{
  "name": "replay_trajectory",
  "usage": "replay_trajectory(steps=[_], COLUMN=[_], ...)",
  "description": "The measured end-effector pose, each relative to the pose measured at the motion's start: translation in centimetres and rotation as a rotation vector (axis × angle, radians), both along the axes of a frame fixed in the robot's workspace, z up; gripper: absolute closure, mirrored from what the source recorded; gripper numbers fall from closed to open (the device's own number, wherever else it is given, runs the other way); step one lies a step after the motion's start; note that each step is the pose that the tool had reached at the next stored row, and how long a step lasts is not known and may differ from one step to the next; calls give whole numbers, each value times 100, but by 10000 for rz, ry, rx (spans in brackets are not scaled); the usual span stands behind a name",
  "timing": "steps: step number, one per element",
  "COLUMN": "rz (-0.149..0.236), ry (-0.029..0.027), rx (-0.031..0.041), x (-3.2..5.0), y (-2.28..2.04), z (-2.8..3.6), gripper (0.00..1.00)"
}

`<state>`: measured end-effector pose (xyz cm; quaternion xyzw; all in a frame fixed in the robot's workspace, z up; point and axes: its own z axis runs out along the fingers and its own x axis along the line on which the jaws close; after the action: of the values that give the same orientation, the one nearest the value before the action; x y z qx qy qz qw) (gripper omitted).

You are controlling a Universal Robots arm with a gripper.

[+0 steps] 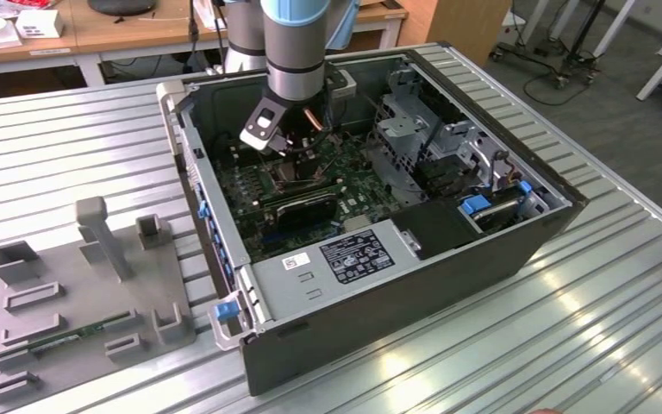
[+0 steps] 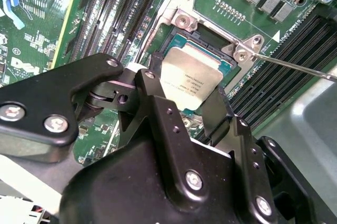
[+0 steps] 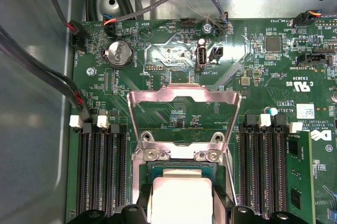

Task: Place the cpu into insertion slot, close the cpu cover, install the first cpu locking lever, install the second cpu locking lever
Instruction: 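Place the cpu into insertion slot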

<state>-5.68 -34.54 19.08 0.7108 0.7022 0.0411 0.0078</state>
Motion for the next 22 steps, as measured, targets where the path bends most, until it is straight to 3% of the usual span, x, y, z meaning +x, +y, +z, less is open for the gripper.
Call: replay_trajectory(steps=[10, 12, 13, 17, 22], rz=[0, 1, 1, 0, 0], ry=[-4, -14, -9, -2, -2], rx=[1, 16, 9, -2, -1], x=[0, 3, 2, 0, 0], y=[1, 3, 2, 0, 0], z=[-3, -9, -7, -2, 31], gripper=[46, 45, 40, 40, 40])
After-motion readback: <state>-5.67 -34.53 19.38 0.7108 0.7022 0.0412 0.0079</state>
